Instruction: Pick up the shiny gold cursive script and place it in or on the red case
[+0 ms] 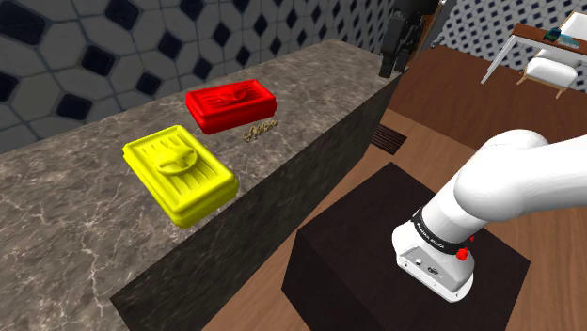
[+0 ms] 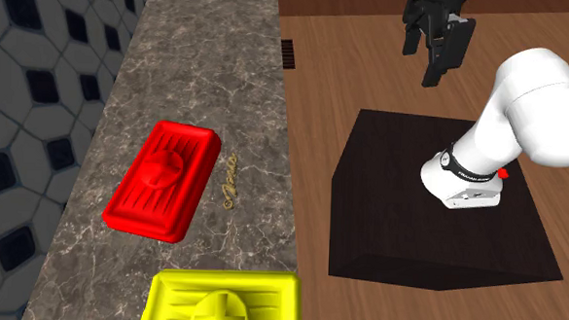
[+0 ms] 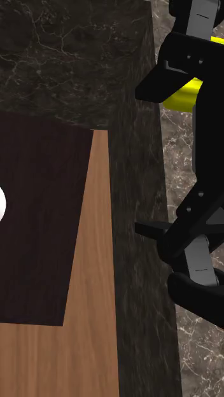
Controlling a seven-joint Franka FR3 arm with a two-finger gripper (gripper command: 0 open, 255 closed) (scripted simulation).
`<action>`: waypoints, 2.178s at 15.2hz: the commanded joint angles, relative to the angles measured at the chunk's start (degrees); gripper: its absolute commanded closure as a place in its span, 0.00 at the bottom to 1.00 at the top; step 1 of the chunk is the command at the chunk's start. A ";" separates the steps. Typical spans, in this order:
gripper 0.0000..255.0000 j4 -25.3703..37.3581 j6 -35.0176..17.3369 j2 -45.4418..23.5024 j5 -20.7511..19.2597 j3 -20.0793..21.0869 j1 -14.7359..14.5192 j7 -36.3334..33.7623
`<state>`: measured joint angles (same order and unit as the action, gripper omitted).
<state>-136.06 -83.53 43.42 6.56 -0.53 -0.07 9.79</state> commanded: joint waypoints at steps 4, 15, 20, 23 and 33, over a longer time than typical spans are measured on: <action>0.00 -2.40 -6.96 -3.16 -0.96 0.97 -0.97 2.24; 0.00 -5.11 -32.18 -20.36 -5.31 4.70 -3.57 8.08; 0.00 -3.08 -42.45 -30.25 -8.80 6.49 -4.07 9.04; 0.00 -0.91 -47.89 -36.50 -11.77 7.51 -4.22 8.87; 0.00 11.37 -60.61 -57.87 -26.54 8.11 -6.63 4.59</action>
<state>-126.49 -143.36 -12.25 -18.32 7.77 -6.32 14.70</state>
